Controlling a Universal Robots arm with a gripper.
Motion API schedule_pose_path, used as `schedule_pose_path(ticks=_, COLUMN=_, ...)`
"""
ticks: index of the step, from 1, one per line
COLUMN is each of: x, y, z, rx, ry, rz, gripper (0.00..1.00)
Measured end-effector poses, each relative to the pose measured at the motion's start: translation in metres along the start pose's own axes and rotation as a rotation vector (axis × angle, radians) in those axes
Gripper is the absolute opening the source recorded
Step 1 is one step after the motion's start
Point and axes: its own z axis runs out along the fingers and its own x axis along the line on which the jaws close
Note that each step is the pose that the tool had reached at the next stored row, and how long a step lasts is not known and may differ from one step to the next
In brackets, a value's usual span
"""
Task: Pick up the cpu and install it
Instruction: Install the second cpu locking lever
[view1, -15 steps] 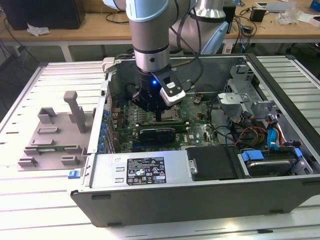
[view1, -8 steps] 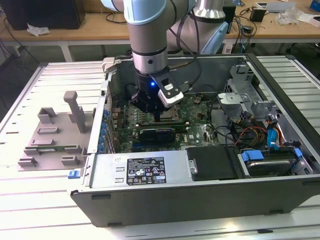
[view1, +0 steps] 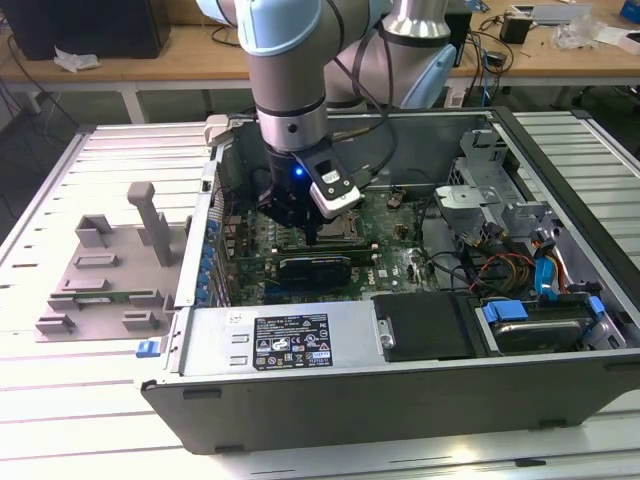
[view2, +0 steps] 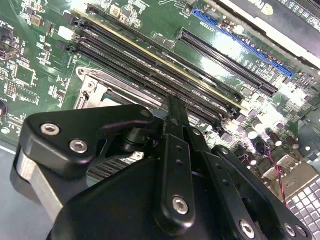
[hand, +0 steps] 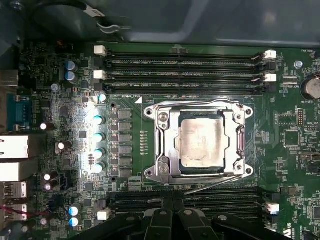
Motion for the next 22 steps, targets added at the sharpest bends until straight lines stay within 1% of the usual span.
schedule_pose_path(ticks=2, x=0.0038, y=0.0000, z=0.0004, rx=-0.0026, ry=-0.0004, rz=0.000, gripper=0.11)
schedule_pose_path(ticks=5, x=0.0047, y=0.0000, z=0.0004, rx=-0.0029, ry=-0.0004, rz=0.000, gripper=0.11)
schedule_pose_path(ticks=6, x=0.0049, y=-0.0003, z=0.0003, rx=-0.0068, ry=-0.0002, rz=0.000, gripper=0.11)
schedule_pose_path(ticks=7, x=0.0049, y=-0.0012, z=0.0004, rx=-0.0191, ry=-0.0002, rz=0.001, gripper=0.11)
schedule_pose_path(ticks=9, x=0.0048, y=-0.0072, z=0.0006, rx=-0.0641, ry=0.0002, rz=0.005, gripper=0.11)
schedule_pose_path(ticks=10, x=0.0047, y=-0.0111, z=0.0006, rx=-0.0719, ry=0.0001, rz=0.007, gripper=0.11)
schedule_pose_path(ticks=11, x=0.0047, y=-0.0160, z=0.0005, rx=-0.0764, ry=0.0001, rz=0.008, gripper=0.11)
schedule_pose_path(ticks=12, x=0.0047, y=-0.0203, z=0.0005, rx=-0.0845, ry=0.0001, rz=0.009, gripper=0.11)
schedule_pose_path(ticks=14, x=0.0046, y=-0.0232, z=0.0006, rx=-0.1029, ry=0.0003, rz=0.011, gripper=0.11)
schedule_pose_path(ticks=15, x=0.0047, y=-0.0251, z=0.0010, rx=-0.1367, ry=0.0006, rz=0.014, gripper=0.11)
schedule_pose_path(ticks=16, x=0.0042, y=-0.0266, z=0.0015, rx=-0.1613, ry=0.0018, rz=0.017, gripper=0.11)
schedule_pose_path(ticks=17, x=0.0035, y=-0.0281, z=0.0020, rx=-0.1762, ry=0.0047, rz=0.019, gripper=0.11)
schedule_pose_path(ticks=18, x=0.0030, y=-0.0290, z=0.0023, rx=-0.1826, ry=0.0064, rz=0.019, gripper=0.11)
schedule_pose_path(ticks=19, x=0.0025, y=-0.0300, z=0.0025, rx=-0.1865, ry=0.0083, rz=0.020, gripper=0.11)
schedule_pose_path(ticks=21, x=0.0025, y=-0.0306, z=0.0025, rx=-0.1918, ry=0.0089, rz=0.020, gripper=0.11)
schedule_pose_path(ticks=22, x=0.0025, y=-0.0305, z=0.0025, rx=-0.1919, ry=0.0088, rz=0.021, gripper=0.11)
